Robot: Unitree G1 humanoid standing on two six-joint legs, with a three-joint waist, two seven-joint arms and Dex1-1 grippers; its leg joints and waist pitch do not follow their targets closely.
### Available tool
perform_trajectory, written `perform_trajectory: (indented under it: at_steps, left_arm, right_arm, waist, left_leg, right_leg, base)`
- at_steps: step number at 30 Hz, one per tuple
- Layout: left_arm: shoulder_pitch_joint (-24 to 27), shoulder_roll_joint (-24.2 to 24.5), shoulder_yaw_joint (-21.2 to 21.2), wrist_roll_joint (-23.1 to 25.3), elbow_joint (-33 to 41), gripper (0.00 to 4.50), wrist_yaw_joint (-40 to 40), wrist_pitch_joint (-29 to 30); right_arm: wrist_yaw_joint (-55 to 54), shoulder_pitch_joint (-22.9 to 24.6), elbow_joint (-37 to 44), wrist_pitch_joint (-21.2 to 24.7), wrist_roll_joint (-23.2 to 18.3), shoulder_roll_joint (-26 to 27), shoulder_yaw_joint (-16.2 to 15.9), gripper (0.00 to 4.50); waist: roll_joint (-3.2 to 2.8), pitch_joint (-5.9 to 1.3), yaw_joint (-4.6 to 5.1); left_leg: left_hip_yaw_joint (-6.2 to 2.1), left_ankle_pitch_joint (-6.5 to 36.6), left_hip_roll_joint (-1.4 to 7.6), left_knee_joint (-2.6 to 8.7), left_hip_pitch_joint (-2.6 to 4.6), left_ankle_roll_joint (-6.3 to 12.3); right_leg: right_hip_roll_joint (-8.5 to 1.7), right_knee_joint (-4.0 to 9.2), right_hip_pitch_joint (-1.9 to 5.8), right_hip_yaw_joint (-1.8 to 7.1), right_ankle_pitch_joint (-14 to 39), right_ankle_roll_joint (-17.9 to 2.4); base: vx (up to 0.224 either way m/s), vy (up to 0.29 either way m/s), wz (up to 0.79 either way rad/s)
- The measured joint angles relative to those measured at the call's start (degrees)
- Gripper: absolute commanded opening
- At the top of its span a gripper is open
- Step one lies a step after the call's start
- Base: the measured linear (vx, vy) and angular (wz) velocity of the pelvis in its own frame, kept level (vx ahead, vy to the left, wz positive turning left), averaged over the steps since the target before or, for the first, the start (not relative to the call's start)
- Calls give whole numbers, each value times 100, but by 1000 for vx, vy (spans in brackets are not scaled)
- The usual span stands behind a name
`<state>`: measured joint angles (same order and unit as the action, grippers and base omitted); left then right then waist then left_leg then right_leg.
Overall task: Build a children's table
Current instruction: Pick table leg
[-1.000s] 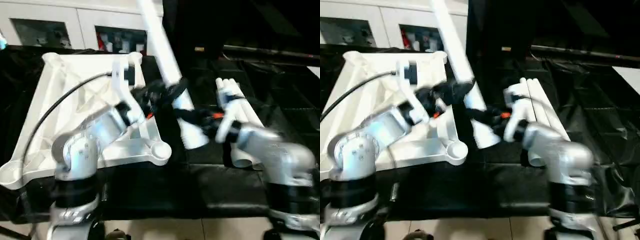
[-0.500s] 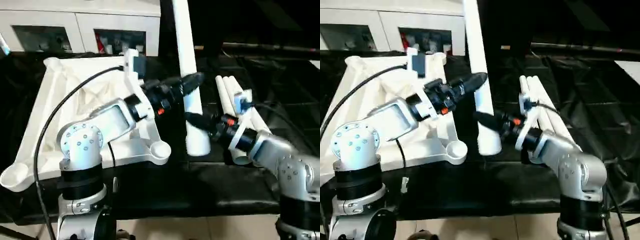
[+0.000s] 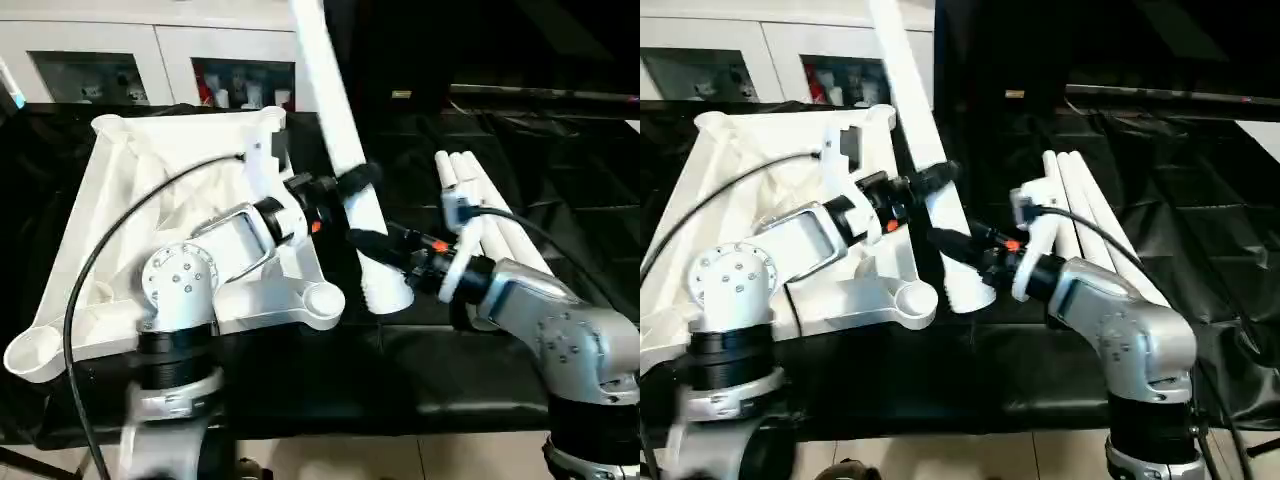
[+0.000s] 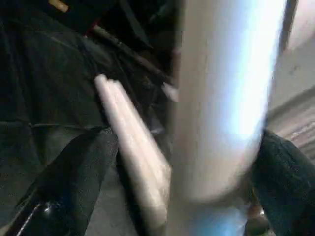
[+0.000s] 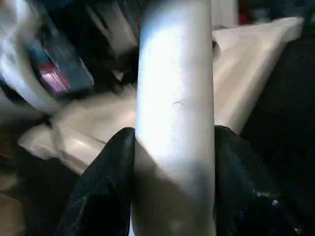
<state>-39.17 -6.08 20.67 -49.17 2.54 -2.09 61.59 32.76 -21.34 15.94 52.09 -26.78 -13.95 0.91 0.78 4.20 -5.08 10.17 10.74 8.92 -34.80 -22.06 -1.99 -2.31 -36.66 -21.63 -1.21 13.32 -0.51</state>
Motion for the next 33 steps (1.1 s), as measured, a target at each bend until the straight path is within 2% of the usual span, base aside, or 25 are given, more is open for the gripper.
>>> perform_trajectory:
  at_steps: [2,3,5,8,9,11,13,14,17,18,19,22,30,33]
  left_arm:
    - [-63,-34,62,-106,4,450,58,-30]
    - [-63,-39,86,-108,3,450,69,-36]
    - [-45,-69,112,-100,4,421,130,-85]
    - [-11,-121,75,86,5,402,276,-217]
    - [17,-123,38,165,8,380,300,-225]
    - [138,-116,-150,362,10,373,390,-293]
    - [211,-97,-347,544,11,362,466,-354]
    - [225,-87,-465,669,6,339,513,-407]
    - [222,-48,-577,868,-13,317,626,-539]
    - [215,-94,-554,881,-32,317,673,-589]
    - [208,-103,-522,887,-56,294,712,-631]
    - [134,-157,-215,831,-234,282,869,-833]
    - [66,-159,-184,804,-379,206,864,-1059]
    - [35,-159,-149,728,-412,196,855,-1074]
  right_arm:
    - [-222,-40,-25,-123,343,-35,-318,187]
    - [-254,-54,-24,-149,398,-34,-368,187]
    - [-451,-156,-101,-353,663,16,-599,187]
    - [-727,-300,-362,-616,1014,109,-886,187]
    - [-770,-302,-401,-651,1085,114,-932,187]
    - [-891,-339,-529,-673,1216,142,-1040,187]
    - [-955,-360,-571,-674,1320,145,-1084,187]
    - [-1000,-393,-607,-674,1377,145,-1109,187]
    - [-1060,-416,-660,-744,1445,153,-1190,187]
    - [-1075,-417,-687,-756,1471,161,-1214,187]
    - [-1097,-417,-716,-758,1491,176,-1229,187]
    - [-1102,-417,-751,-778,1540,221,-1274,187]
    - [-1050,-417,-745,-789,1543,218,-1325,187]
    - [-1047,-417,-740,-854,1565,203,-1321,187]
  waist:
    - [0,0,2]
    - [-1,0,4]
    - [3,2,11]
    - [11,4,11]
    - [18,6,12]
    - [33,14,-2]
    - [41,18,0]
    - [47,22,5]
    - [54,24,19]
    - [54,24,24]
    - [54,24,30]
    - [54,25,60]
    - [50,26,68]
    - [49,26,82]
  left_leg:
    - [0,0,0,2,-4,0]
    - [0,0,0,2,-6,0]
    - [0,1,2,3,-9,2]
    - [1,0,2,2,-10,4]
    - [1,0,2,2,-10,5]
    - [1,-2,2,1,-14,9]
    - [1,-4,1,0,-21,15]
    - [1,-4,1,0,-22,16]
    - [1,-4,1,1,-21,16]
    - [1,-4,1,2,-21,16]
    - [1,-4,1,3,-21,16]
    - [1,-4,2,4,-20,15]
    - [1,-3,1,2,-23,17]
    - [1,-3,1,3,-22,17]
  right_leg:
    - [0,-1,-7,0,0,0]
    - [0,-1,-10,0,0,0]
    - [1,-1,-14,0,0,0]
    - [1,-1,-14,0,0,0]
    - [0,-1,-13,1,0,0]
    - [0,0,-15,0,0,1]
    - [-1,3,-19,0,-3,6]
    - [-1,4,-20,0,-5,9]
    - [0,5,-21,0,-6,11]
    - [0,5,-21,0,-6,11]
    - [0,4,-22,0,-6,11]
    - [0,3,-23,0,-6,11]
    - [0,8,-22,0,-7,11]
    - [0,7,-22,0,-7,11]
  base:
    - [0,0,0]
    - [0,0,0]
    - [0,0,0]
    - [0,0,0]
    - [0,0,0]
    - [0,0,0]
    - [0,0,0]
    - [0,0,0]
    - [0,0,0]
    - [0,0,0]
    - [0,0,0]
    - [0,0,0]
    - [0,0,0]
    - [0,0,0]
